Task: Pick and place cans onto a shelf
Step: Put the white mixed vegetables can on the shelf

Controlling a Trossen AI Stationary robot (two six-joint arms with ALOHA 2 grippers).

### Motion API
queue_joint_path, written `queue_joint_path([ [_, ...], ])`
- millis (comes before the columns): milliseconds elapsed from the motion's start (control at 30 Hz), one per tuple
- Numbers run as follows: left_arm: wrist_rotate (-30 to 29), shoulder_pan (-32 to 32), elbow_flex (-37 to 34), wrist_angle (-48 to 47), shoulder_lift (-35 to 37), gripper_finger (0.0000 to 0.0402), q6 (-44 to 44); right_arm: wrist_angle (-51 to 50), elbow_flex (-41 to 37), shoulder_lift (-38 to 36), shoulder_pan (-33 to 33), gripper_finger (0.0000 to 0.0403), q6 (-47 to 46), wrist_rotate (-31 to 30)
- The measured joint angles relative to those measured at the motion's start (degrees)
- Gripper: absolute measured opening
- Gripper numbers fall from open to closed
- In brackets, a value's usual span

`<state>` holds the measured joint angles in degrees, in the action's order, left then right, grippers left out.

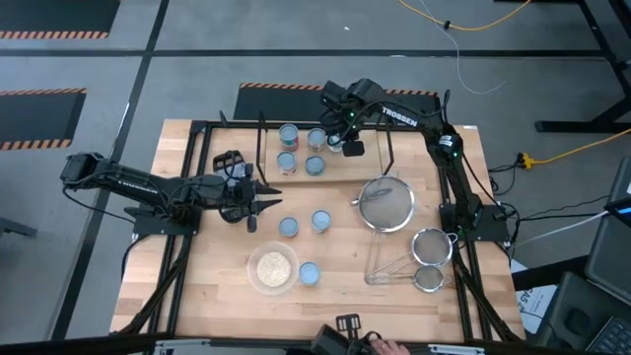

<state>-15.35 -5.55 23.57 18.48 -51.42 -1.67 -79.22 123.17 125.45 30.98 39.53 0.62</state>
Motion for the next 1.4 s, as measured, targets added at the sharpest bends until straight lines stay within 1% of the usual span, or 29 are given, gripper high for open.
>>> queue_joint_path([
  [267,-0.01,0.00,0.00,0.00,0.00,0.0098,0.01,0.14,-0.13,0.00,0.00,0.0010,-0.26,0.00],
  [567,-0.02,-0.01,0.00,0.00,0.00,0.0098,0.00,0.48,-4.16,-0.37,-0.04,0.0010,-0.24,-0.76],
  [867,-0.02,-0.01,0.00,0.00,0.00,0.0098,0.00,1.30,-3.11,-0.10,0.00,0.0010,-0.26,-1.16],
  [1400,-0.02,-0.01,0.00,0.00,0.00,0.0098,0.00,2.05,-2.73,0.04,0.02,0.0051,-0.26,-1.09],
])
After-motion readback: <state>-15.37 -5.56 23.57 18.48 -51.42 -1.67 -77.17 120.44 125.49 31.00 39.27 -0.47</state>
